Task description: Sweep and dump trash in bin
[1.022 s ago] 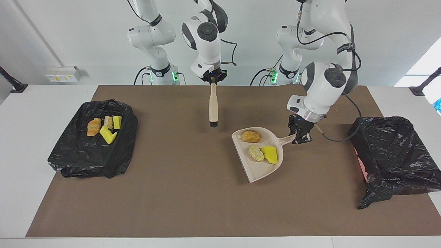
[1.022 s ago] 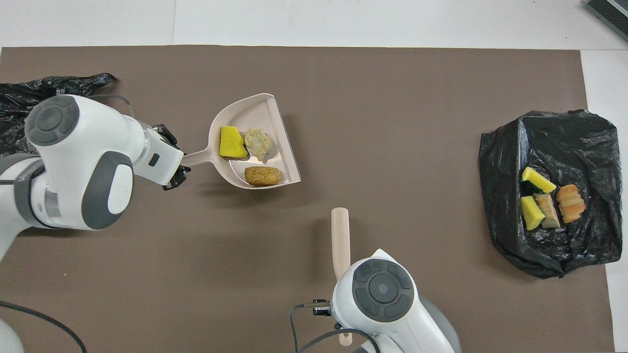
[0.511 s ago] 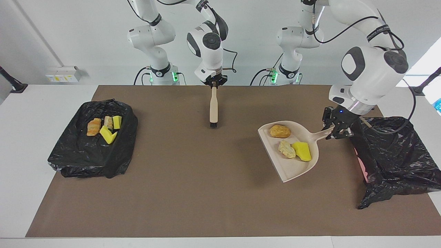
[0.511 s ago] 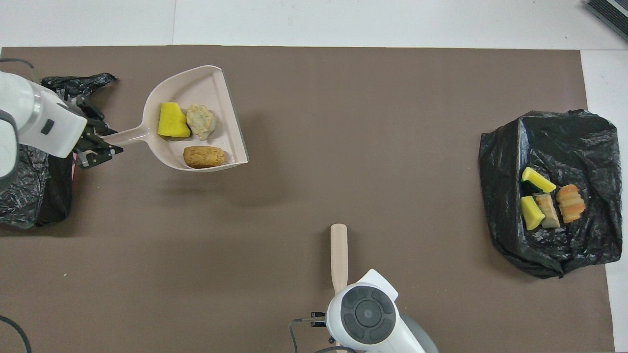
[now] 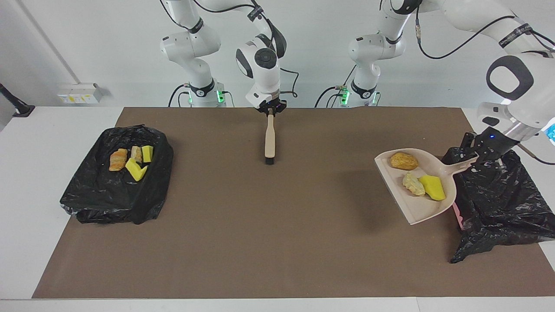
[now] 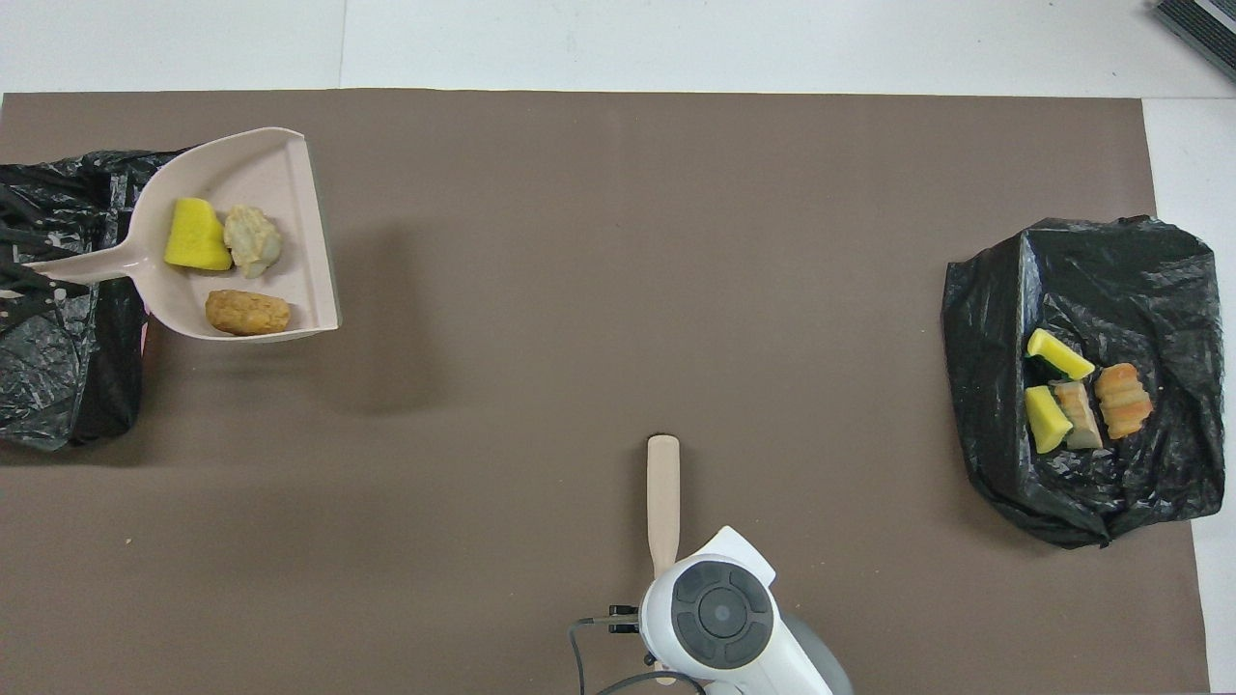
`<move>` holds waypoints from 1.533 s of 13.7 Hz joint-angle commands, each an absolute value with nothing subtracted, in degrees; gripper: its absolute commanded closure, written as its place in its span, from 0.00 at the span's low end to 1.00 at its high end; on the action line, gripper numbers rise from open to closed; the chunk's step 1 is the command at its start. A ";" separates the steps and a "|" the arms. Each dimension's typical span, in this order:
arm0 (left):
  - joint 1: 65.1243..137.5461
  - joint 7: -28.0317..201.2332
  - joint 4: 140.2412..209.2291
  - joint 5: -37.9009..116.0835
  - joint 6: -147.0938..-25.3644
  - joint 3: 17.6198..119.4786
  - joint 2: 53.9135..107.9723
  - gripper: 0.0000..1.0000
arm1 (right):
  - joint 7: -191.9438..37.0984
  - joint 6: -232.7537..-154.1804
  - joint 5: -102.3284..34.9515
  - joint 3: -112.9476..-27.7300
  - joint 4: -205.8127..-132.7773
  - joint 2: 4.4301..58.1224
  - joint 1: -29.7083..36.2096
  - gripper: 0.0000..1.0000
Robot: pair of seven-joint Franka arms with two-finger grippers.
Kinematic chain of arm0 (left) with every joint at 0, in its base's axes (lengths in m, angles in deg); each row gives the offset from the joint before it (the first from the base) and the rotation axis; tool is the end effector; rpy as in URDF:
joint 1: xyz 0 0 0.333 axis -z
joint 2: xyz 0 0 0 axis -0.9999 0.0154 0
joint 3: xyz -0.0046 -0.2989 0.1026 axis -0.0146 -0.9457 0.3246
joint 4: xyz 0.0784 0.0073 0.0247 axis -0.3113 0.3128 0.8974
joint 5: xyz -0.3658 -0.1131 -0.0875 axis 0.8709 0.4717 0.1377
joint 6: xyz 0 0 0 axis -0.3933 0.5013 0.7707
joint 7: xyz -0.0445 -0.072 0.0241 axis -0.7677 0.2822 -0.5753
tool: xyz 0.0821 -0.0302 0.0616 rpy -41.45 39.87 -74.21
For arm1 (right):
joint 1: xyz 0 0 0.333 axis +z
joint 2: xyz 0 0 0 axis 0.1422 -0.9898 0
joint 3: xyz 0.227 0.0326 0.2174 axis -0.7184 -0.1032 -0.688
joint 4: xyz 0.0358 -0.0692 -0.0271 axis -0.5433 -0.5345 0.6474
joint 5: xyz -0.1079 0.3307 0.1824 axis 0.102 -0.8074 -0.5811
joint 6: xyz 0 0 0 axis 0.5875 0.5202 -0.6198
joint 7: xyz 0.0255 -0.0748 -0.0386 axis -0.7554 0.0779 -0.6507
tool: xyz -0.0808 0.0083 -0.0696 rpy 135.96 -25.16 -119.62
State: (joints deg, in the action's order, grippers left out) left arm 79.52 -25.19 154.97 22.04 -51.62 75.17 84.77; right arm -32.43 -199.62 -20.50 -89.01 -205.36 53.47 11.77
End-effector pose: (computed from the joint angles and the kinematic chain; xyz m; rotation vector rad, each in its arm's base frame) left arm 0.6237 0.1302 0.5082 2.3310 -2.0038 0.1646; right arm 0.3080 0.3327 0.3329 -3.0871 0.0639 0.3840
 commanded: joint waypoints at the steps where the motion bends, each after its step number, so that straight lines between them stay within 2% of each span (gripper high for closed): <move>1: 73.50 -33.05 146.07 20.55 -45.33 74.65 88.45 1.00 | -33.39 -200.50 -20.86 -88.89 -205.12 53.21 11.86 0.00; 4: 68.83 -40.53 140.44 17.13 -44.00 75.09 91.97 1.00 | -34.79 -200.15 -19.54 -88.19 -201.61 53.38 10.82 0.00; 7: 64.70 -42.65 136.04 16.33 -45.49 75.35 94.52 1.00 | -34.79 -199.97 -14.11 -88.10 -196.61 53.47 4.33 0.00; 11: 64.16 -46.35 134.97 7.92 -52.50 75.18 94.88 1.00 | -34.62 -197.61 -6.89 -88.19 -190.89 53.12 -2.27 0.00; 14: 66.17 -44.52 137.77 -6.58 -60.49 75.09 93.92 1.00 | -35.41 -194.45 -4.43 -88.19 -185.71 53.12 -7.36 0.00; 17: 66.96 -33.21 140.85 -18.77 -63.33 75.09 92.68 1.00 | -43.20 -189.71 -3.98 -87.66 -179.56 53.21 -13.43 0.00; 21: 71.27 -21.77 148.75 -33.65 -63.07 75.09 87.86 1.00 | -48.50 -183.37 -3.72 -77.76 -173.66 53.21 -10.65 0.00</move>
State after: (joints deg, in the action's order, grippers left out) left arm 69.02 -27.45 141.61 -27.49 -61.91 74.45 92.86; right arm -46.29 -186.57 -4.88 -82.01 -176.97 53.69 -12.52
